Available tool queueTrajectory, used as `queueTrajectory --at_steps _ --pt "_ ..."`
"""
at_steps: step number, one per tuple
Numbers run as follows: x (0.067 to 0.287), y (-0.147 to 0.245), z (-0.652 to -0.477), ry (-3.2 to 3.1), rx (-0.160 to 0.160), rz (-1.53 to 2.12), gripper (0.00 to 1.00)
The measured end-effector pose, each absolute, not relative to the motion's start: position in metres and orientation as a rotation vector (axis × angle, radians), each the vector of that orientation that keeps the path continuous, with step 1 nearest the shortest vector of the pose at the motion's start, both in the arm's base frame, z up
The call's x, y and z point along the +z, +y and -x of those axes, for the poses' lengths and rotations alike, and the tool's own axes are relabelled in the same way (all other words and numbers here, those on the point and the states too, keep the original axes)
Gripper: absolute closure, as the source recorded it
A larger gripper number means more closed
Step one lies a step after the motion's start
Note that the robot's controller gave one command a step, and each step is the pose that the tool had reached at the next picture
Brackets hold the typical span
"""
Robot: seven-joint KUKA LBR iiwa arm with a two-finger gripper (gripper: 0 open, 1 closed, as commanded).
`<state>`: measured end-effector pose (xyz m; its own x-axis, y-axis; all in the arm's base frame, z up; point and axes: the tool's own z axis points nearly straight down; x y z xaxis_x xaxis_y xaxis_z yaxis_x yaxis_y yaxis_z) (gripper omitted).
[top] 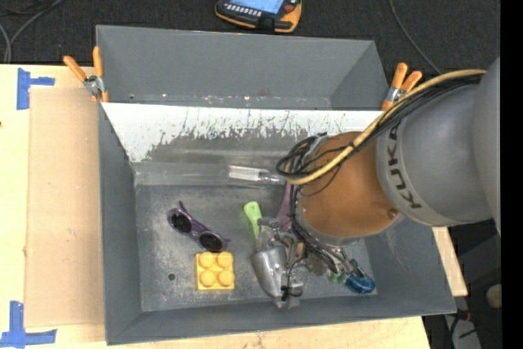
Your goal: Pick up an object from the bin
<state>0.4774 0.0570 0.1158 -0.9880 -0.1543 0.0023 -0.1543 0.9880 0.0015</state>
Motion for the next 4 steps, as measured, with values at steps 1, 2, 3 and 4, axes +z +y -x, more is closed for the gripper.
queueTrajectory --at_steps 1,2,3,4 --pt "0.138 -0.048 -0.479 -3.098 0.002 -0.533 0.00" --pt "0.113 0.027 -0.558 -3.087 -0.011 -0.530 0.00" --pt "0.068 -0.020 -0.563 -2.917 0.004 -1.147 0.00" --pt "0.071 0.069 -0.612 -2.874 -0.014 -1.258 1.00"
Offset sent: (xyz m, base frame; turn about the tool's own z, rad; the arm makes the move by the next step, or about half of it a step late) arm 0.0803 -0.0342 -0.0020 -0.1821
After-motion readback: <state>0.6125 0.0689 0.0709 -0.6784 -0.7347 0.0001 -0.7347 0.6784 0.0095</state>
